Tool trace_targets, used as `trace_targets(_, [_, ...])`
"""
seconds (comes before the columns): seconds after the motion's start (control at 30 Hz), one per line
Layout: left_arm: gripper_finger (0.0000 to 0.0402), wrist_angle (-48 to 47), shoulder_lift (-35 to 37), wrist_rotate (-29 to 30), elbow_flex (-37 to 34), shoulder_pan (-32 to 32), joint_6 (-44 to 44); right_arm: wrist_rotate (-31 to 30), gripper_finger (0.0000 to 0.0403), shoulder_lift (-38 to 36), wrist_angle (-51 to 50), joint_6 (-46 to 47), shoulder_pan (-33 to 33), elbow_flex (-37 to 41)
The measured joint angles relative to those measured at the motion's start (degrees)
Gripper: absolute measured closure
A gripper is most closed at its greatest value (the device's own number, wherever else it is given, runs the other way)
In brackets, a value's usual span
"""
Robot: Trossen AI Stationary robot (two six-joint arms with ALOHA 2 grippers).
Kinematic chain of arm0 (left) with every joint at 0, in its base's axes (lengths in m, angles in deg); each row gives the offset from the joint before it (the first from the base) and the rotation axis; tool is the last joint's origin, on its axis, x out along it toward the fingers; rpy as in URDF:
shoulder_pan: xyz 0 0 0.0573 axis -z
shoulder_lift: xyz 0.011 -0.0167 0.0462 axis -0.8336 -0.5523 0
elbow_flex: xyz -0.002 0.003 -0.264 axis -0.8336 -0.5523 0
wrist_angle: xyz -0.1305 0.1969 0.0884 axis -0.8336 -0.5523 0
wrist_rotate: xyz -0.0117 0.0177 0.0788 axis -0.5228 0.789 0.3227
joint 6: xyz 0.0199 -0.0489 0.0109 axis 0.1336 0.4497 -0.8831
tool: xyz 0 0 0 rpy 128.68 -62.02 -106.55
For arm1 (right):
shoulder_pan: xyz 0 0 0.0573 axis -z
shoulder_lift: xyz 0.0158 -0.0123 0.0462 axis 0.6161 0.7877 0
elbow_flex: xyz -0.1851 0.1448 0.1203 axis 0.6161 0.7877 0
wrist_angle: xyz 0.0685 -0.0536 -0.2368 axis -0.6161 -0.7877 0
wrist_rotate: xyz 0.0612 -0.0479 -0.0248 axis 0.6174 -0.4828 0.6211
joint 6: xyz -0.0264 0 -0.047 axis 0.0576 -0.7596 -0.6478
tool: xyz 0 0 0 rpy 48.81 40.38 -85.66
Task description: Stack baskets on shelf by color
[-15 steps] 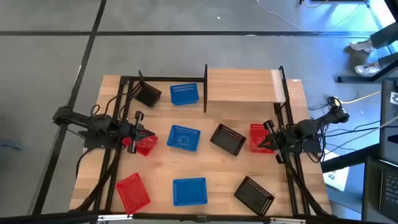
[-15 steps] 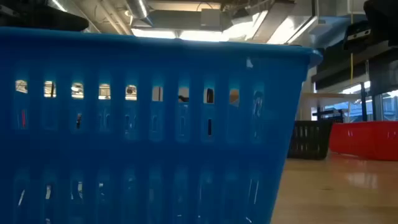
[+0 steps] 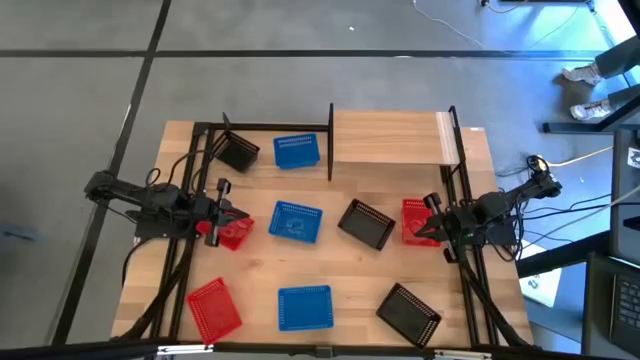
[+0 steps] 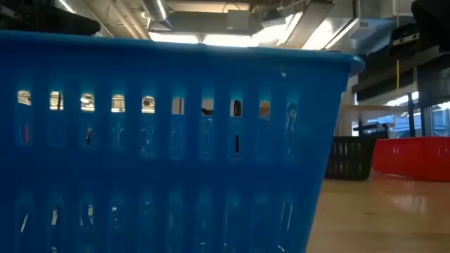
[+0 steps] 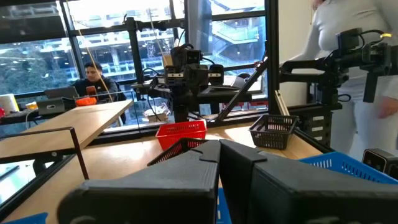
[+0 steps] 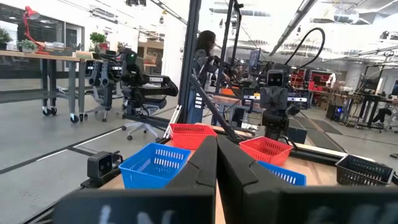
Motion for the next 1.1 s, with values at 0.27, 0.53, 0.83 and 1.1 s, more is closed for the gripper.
trace_targets(0.27, [0.0401,0.0,0.0,0.0,0.0,0.0,0.0,0.0,0.0402,0.0,0.0,0.0,0.0,0.0])
trace_targets(0.53, [0.0401,0.0,0.0,0.0,0.0,0.0,0.0,0.0,0.0402,0.0,0.0,0.0,0.0,0.0])
trace_targets(0.83, [0.0401,0.0,0.0,0.0,0.0,0.0,0.0,0.0,0.0402,0.0,0.3,0.0,0.0,0.0])
trace_targets(1.1, [0.0401,0.0,0.0,0.0,0.0,0.0,0.0,0.0,0.0402,0.0,0.5,2.8,0.0,0.0])
